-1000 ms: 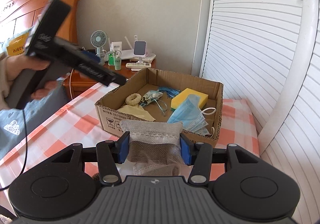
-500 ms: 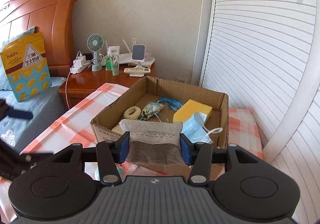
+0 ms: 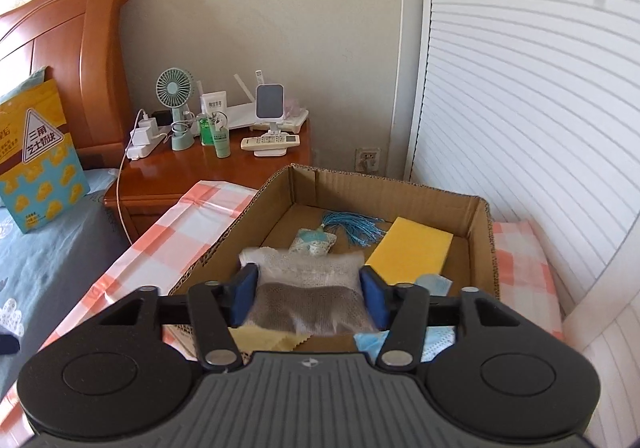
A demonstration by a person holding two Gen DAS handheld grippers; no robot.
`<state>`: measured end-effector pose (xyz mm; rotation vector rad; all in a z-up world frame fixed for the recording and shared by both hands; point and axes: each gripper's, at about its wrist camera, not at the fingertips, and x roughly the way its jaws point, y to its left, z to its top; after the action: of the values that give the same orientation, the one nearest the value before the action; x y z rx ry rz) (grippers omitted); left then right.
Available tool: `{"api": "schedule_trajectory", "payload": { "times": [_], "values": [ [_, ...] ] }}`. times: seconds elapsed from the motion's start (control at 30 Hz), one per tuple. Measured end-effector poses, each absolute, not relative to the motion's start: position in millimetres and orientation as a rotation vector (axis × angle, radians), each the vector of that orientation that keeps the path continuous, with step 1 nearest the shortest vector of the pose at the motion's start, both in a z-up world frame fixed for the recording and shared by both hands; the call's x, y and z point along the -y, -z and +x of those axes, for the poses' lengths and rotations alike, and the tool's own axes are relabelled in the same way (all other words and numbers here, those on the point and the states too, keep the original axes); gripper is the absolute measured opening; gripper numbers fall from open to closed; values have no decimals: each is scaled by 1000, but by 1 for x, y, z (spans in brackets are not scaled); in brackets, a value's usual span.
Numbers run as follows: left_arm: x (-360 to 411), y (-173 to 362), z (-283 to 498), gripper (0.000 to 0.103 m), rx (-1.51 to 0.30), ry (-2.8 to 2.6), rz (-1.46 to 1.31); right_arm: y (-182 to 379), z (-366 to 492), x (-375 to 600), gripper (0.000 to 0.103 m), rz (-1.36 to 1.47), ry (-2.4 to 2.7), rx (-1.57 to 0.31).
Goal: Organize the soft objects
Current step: 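Carry the grey pouch into the box and open the right tool, then move the left tool to the brown hair tie and close on it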
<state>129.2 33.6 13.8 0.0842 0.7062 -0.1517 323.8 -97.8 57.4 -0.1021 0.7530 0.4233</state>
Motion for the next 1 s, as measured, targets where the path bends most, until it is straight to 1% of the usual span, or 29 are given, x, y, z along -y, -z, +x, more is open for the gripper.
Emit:
{"api": "schedule_trajectory", "payload": {
  "times": [0.03, 0.07, 0.1, 0.13, 0.7, 0.87, 1.0],
  "values": [
    [-33, -14, 128, 102, -708, 151, 83, -56, 326, 98, 84, -93, -422, -764],
    [-33, -14, 128, 102, -709, 155, 81, -56, 326, 99, 94, -86, -412, -760],
    [-32, -13, 127, 102, -709, 157, 79, -56, 325, 101, 102, -82, -399, -749],
    [-32, -13, 127, 102, -713, 156, 76, -56, 323, 103, 103, -79, -391, -741],
    [-31, -6, 121, 102, -732, 167, 58, -63, 277, 117, 103, -125, -340, -728],
    [-31, -5, 119, 102, -732, 171, 54, -48, 265, 124, 103, -153, -313, -744],
    [-34, -3, 118, 102, -737, 167, 48, -27, 261, 134, 103, -146, -256, -799]
  ]
}}
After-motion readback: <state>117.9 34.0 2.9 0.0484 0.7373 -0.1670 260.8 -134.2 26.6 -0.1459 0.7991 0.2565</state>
